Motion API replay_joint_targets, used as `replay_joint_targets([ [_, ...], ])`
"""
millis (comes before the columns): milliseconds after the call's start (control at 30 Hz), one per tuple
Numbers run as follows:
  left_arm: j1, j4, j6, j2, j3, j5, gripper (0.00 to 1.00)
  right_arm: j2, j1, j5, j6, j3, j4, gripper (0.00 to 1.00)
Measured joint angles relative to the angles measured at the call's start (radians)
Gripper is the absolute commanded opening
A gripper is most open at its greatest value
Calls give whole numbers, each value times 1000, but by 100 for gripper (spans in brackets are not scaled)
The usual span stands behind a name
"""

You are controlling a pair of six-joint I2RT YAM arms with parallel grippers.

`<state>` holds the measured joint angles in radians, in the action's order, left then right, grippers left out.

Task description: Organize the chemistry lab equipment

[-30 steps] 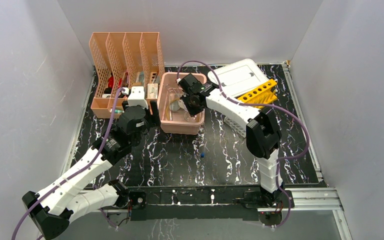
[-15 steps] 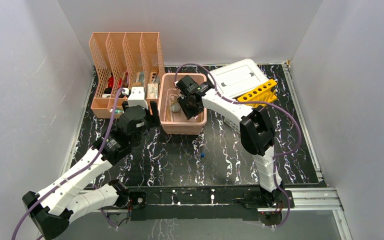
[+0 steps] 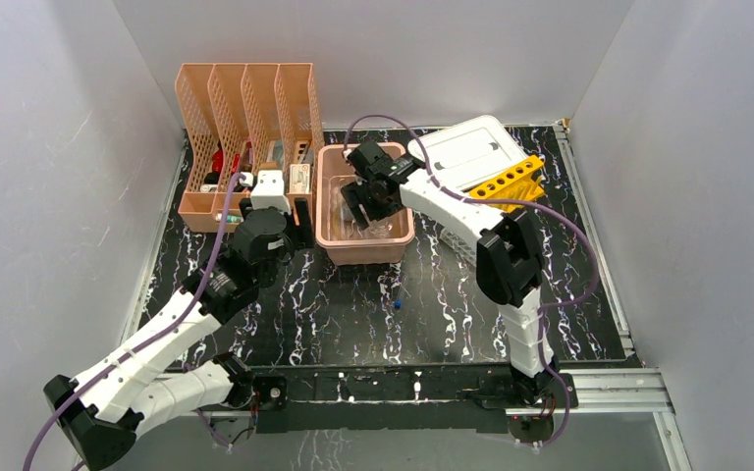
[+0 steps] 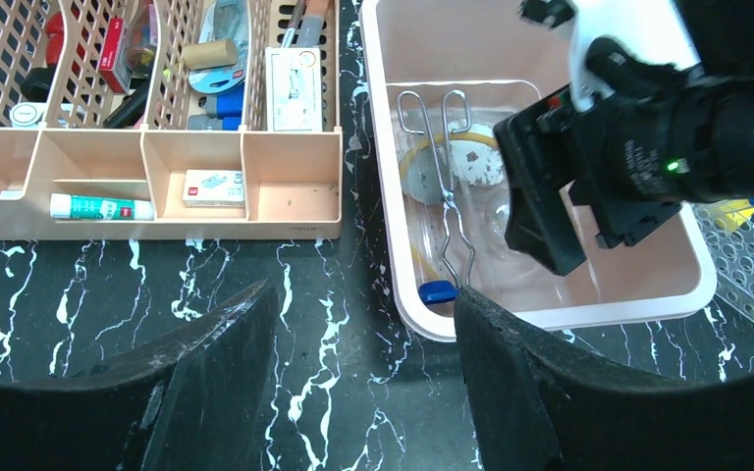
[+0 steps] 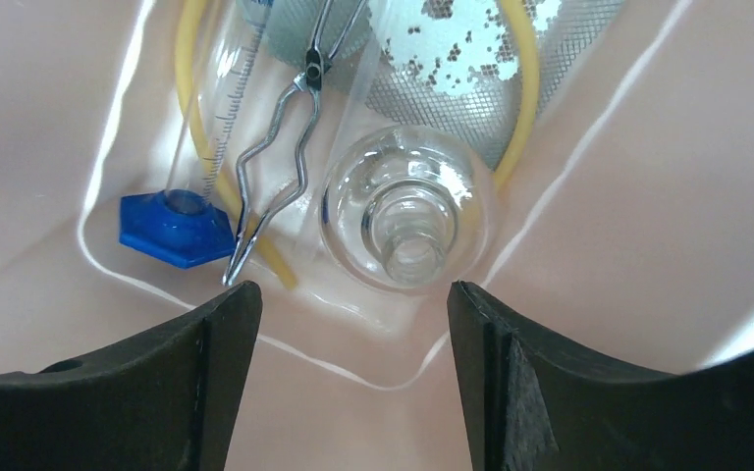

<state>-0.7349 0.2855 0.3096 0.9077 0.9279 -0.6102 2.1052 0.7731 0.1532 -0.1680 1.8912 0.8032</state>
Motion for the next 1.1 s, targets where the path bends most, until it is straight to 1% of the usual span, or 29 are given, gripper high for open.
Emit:
replay_joint_targets([
  [233, 1, -2, -3, 17, 0, 13, 64, -126, -2, 25, -2, 18, -8, 81],
  [300, 3, -7, -3, 24, 0, 24, 66, -172, -2, 39, -5, 17, -20, 81],
  [400, 7, -22, 2, 51, 11, 72, 67, -257, -1, 84, -18, -28, -71, 80],
  [600, 10, -84, 40, 211, 108, 244, 67, -505, -8, 196, -65, -267, -159, 78],
  [667, 9, -114, 50, 308, 147, 307, 67, -624, -24, 245, -91, -390, -172, 78],
  [733, 11, -120, 50, 420, 178, 338, 67, -706, -49, 266, -116, -499, -194, 78],
  [767, 19, -127, 50, 501, 208, 357, 67, -757, -67, 267, -130, -576, -197, 78],
  [833, 49, -132, 62, 596, 219, 402, 67, -800, -94, 269, -145, -638, -193, 79],
  [900, 120, -130, 93, 677, 228, 465, 67, -802, -106, 267, -145, -657, -201, 79],
  [1000, 196, -143, 133, 719, 239, 518, 67, -802, -124, 256, -141, -688, -211, 80],
  [1100, 275, -149, 156, 721, 229, 547, 67, -803, -145, 238, -139, -727, -231, 80],
])
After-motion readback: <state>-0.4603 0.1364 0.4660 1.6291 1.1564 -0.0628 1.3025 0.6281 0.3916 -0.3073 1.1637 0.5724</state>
